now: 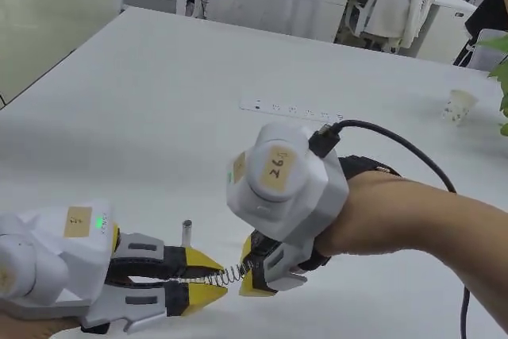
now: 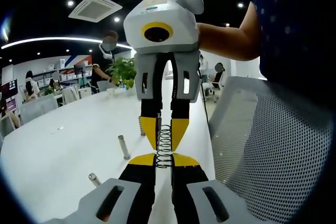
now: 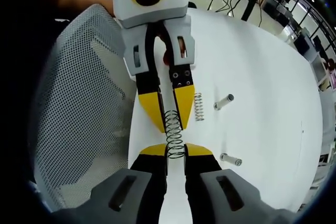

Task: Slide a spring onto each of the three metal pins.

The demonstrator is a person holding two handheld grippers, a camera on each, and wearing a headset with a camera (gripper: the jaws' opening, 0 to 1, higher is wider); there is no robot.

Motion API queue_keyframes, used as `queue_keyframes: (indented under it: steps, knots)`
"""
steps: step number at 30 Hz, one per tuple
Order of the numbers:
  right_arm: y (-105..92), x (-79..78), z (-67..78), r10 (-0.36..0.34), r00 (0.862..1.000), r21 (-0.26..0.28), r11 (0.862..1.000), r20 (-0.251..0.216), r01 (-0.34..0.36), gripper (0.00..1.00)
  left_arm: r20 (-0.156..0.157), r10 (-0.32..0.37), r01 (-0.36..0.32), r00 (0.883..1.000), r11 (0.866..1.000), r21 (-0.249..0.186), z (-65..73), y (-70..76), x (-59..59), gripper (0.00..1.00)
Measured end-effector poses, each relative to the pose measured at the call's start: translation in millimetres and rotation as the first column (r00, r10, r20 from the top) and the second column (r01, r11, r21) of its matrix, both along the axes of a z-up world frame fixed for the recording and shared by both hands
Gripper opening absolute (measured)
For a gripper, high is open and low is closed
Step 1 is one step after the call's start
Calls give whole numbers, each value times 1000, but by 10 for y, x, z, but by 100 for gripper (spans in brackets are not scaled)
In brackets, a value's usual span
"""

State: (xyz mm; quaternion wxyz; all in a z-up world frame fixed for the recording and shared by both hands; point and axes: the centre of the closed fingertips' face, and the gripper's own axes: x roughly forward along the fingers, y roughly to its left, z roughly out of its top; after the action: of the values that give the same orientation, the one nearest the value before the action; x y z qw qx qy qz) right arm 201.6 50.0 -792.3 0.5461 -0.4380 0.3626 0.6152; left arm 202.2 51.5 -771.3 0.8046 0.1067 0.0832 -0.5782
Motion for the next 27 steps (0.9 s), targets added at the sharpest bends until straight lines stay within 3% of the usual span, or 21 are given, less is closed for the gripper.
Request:
queue_keyframes:
  steps: [27]
  knots:
    - [180,-88,206,13,1000,62,998,-15,-12,9,-27,-14,14,1000,1000,-2,-33,-45,-7,3]
